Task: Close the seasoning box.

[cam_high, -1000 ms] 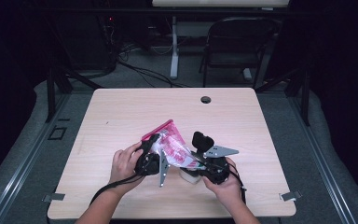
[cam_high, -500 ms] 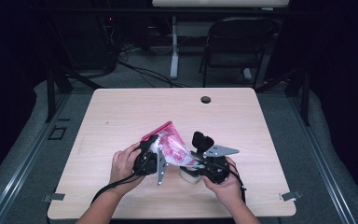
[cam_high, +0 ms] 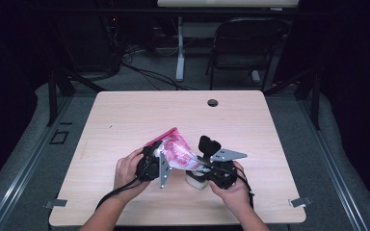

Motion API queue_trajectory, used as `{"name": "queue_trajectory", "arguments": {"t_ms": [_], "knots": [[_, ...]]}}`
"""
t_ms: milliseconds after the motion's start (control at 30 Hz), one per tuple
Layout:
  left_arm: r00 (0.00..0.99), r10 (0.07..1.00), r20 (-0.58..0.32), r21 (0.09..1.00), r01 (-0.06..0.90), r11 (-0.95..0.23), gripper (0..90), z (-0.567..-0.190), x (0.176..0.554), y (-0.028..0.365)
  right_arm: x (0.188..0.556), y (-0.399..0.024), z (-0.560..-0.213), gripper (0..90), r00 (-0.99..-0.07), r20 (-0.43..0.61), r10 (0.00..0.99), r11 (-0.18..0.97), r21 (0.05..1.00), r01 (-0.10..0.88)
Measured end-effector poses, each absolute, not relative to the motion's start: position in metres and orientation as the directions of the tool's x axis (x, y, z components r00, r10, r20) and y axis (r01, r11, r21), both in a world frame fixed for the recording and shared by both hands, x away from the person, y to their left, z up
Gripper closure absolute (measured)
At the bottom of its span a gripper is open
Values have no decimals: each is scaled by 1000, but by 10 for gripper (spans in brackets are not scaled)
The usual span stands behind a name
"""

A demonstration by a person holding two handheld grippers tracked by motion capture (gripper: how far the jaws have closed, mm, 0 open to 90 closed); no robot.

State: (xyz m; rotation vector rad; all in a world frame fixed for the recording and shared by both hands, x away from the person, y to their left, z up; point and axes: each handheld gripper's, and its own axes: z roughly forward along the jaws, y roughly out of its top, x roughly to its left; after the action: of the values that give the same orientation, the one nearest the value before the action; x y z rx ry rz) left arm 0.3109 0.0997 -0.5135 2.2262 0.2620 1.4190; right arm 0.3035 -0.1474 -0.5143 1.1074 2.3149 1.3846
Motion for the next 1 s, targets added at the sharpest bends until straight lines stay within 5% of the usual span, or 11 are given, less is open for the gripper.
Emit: {"name": "queue_trajectory", "arguments": {"t_ms": [1000], "knots": [[575,509,641,609,22,-793,669,-533,320,106,304,-143,-509,897,-696,167,698,265,843,468]]}}
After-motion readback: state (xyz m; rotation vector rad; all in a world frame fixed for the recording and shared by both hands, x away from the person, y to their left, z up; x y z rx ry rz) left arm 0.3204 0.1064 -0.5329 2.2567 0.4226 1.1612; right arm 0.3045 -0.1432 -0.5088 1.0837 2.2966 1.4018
